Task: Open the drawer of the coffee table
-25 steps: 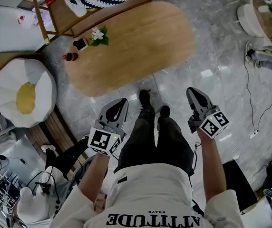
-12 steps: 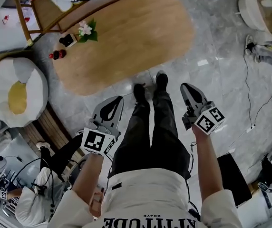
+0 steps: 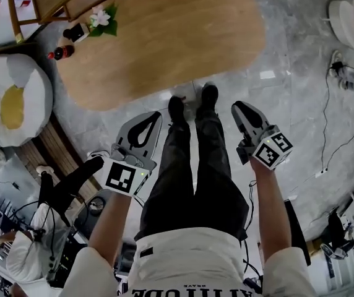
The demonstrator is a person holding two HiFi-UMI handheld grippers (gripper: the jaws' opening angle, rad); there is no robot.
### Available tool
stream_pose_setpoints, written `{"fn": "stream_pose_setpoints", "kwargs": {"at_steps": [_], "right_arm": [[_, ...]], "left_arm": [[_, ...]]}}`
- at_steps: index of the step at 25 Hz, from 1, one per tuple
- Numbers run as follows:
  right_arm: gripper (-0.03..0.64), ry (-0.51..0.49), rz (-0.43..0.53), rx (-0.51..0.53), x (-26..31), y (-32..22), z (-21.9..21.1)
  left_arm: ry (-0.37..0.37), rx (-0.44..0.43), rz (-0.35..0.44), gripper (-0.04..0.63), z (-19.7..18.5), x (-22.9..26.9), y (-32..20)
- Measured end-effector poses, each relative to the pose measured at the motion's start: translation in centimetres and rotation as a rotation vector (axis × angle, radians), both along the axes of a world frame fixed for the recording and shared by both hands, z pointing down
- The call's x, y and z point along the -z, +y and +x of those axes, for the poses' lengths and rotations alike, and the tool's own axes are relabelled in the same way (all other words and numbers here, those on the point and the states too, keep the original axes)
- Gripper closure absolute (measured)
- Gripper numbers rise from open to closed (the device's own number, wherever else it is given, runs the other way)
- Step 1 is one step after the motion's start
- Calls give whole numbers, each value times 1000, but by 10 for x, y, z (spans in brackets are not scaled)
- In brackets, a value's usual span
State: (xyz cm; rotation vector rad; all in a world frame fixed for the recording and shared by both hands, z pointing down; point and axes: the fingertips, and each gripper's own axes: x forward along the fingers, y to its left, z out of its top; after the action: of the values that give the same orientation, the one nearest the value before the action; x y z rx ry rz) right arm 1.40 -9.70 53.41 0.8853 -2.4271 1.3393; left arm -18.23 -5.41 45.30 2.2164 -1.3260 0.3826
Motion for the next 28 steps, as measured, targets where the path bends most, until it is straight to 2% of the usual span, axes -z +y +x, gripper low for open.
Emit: {"fn": "stream_pose_setpoints", "kwargs": {"at_steps": [6, 13, 22, 28], "right_arm": [[545, -24, -34, 17, -49, -5, 7], [532, -92, -80, 38, -107, -3, 19], [481, -262, -186, 13, -181, -2, 12], [456, -343, -239, -2, -226, 8, 10]], "left_arm": [[-13, -3, -31, 575, 23, -38, -2], [28, -15, -82, 575, 67, -77, -3], [24, -104, -164, 575, 104, -144, -5], [4, -169, -201, 575, 111, -185, -5]]}}
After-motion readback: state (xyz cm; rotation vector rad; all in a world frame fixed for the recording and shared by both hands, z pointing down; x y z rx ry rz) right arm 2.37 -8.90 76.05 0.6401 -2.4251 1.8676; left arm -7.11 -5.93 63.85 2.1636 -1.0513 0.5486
